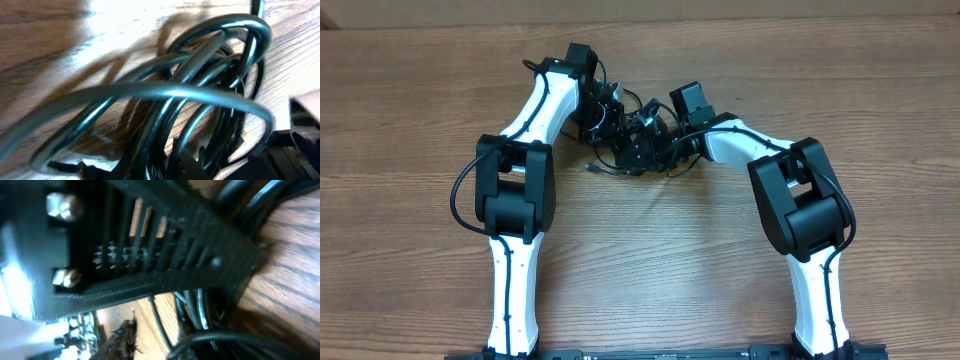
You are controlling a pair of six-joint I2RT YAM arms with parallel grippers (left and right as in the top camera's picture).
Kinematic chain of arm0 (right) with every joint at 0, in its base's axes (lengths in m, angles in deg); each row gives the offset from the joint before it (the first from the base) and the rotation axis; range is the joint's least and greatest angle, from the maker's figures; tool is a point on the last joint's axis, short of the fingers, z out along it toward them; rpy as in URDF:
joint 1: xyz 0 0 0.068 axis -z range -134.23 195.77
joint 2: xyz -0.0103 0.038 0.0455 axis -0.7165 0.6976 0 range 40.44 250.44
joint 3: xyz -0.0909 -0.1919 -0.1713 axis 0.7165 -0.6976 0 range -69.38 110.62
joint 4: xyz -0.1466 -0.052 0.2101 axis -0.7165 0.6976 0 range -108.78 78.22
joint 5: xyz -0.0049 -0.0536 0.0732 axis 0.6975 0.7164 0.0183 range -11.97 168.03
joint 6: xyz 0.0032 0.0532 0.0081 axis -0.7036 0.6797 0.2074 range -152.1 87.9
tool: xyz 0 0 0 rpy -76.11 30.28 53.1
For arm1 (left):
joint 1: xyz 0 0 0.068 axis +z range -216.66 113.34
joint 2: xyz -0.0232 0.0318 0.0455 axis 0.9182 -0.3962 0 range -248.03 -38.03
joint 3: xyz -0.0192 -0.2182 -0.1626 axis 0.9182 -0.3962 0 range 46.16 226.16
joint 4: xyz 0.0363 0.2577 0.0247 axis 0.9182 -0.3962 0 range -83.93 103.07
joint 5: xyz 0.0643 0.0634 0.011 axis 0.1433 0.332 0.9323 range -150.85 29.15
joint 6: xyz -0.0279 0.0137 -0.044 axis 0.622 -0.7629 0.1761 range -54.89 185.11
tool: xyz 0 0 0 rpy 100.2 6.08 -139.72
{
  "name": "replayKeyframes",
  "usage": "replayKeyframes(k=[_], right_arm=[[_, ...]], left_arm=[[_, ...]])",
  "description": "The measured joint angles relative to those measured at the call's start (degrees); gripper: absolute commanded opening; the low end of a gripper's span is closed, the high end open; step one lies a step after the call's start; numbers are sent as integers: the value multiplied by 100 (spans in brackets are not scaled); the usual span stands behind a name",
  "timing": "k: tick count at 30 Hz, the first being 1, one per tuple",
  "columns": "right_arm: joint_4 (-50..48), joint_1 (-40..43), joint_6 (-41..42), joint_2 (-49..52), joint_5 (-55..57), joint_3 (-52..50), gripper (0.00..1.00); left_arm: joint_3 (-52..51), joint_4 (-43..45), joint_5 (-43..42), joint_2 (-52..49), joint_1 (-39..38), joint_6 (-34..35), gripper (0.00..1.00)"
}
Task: Untangle cables
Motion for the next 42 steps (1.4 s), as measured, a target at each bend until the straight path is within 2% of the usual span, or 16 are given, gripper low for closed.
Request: replayKeyframes(k=[2,12,25,30,37,42], right_arm=[[13,2,9,0,4,-4,4],[688,146,-109,-221,-667,-35,4],[1211,168,-271,-2855,-568,-87,4],[1237,170,-286,-3305,-503,-87,4],[1373,168,-304,-3539,-315,-87,4],[1676,168,-424,-3547,133,-87,4]], left_arm=[[-15,-33,0,0,-15,0,18],[-50,-66,-13,0,-63,-46,12],[-42,-433,345,13,-70,-114,7],[-39,-610,577,44,-103,-153,5],[-20,-702,605,61,-94,-243,9],[170,-793,249,114,17,-374,15]])
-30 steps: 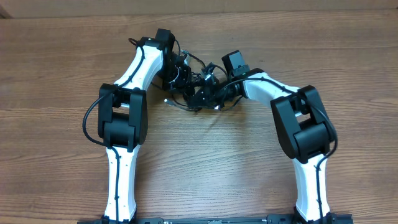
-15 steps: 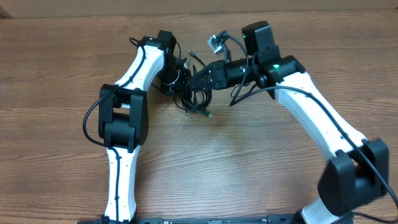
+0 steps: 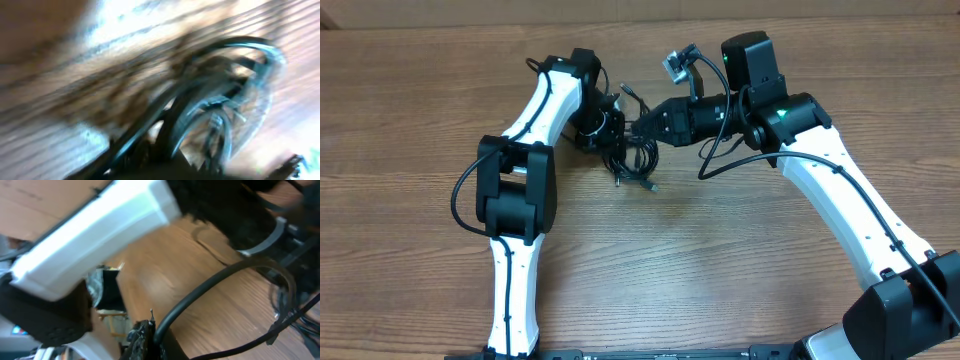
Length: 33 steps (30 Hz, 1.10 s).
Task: Untangle cables
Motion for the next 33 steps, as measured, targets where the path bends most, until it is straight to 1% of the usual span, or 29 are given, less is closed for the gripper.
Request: replayKeyframes(k=[1,3,4,6,8,12,15,17,18,19,22,26,33], right_arm=[[24,0,-24,0,105,0,4],[70,0,-66,-13,260,0,4],[120,2,-87,-39,396,0,4],[162,2,-142,-96,518,11,4],[170,0,-181,-160,588,52,4],[273,0,-240,-299,654,291,4],[544,2,-345,-334,691,592,4],[887,2,-433,-337,732,911,4],[1069,0,-472,-337,780,1086,4],[1224,0,-514,-339,817,1244,4],[1788,0,-728,-345,1045,1781,4],[2500,-2,-1019,-358,1722,2520,4],[3353,-2,-1401,-376,3023,3932,4]], left_arm=[[52,-24,-44,61,28,0,19],[142,-98,-98,306,103,-4,38],[188,-157,-118,605,164,-31,43],[260,-284,-140,1016,229,-26,58],[334,-450,-136,1390,295,-37,66],[452,-857,35,1919,363,-61,66],[452,-1051,339,1930,361,20,69],[442,-1102,568,1902,361,122,71],[437,-1110,654,1899,361,186,76],[435,-1110,730,1899,361,243,78],[435,-1086,874,1899,363,393,80],[431,-1073,1032,1899,361,511,80],[431,-1071,1126,1899,361,588,77]])
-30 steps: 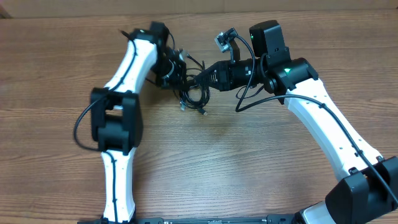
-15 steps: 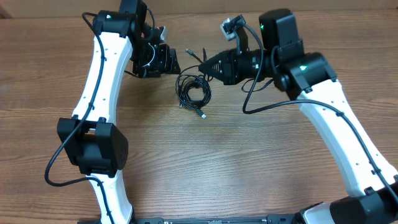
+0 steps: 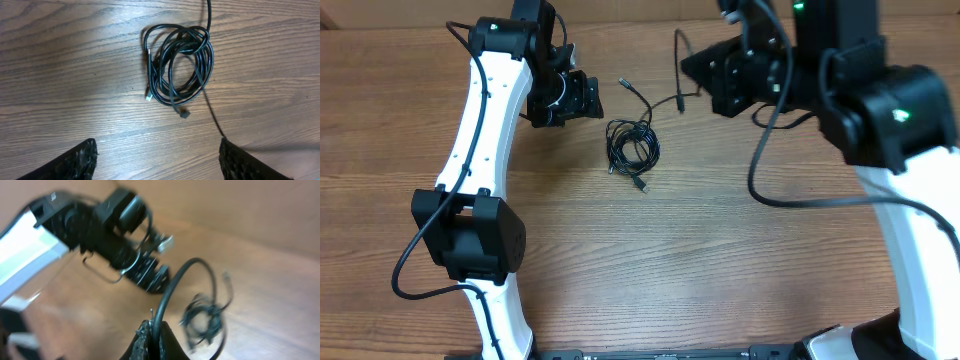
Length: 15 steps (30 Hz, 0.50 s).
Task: Untangle cables
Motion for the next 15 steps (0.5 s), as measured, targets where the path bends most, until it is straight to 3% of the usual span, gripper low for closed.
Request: replayKeyframes(k=[6,15], right_arm=[[883,0,-83,-144,1565,601,4],[1685,0,22,-66,2498,601,4]], left_arm=[[0,0,28,0,-66,72,77],[-4,26,31,0,-179,87,75]])
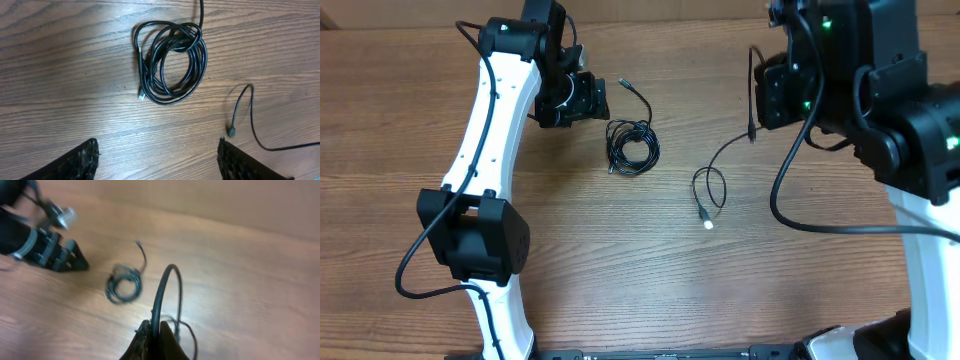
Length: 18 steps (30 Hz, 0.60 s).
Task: Untangle cables
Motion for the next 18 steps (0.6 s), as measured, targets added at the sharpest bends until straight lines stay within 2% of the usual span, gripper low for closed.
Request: replayKeyframes(k=[8,13,18], right_arm=[[603,0,295,660,160,-363,4],[664,0,501,1292,157,-1231,4],[389,0,551,1484,155,-2133,4]], left_arm=[[-260,138,0,0,-37,0,75],[-363,144,20,0,-37,-2,76],[-367,146,44,0,-37,-2,77]])
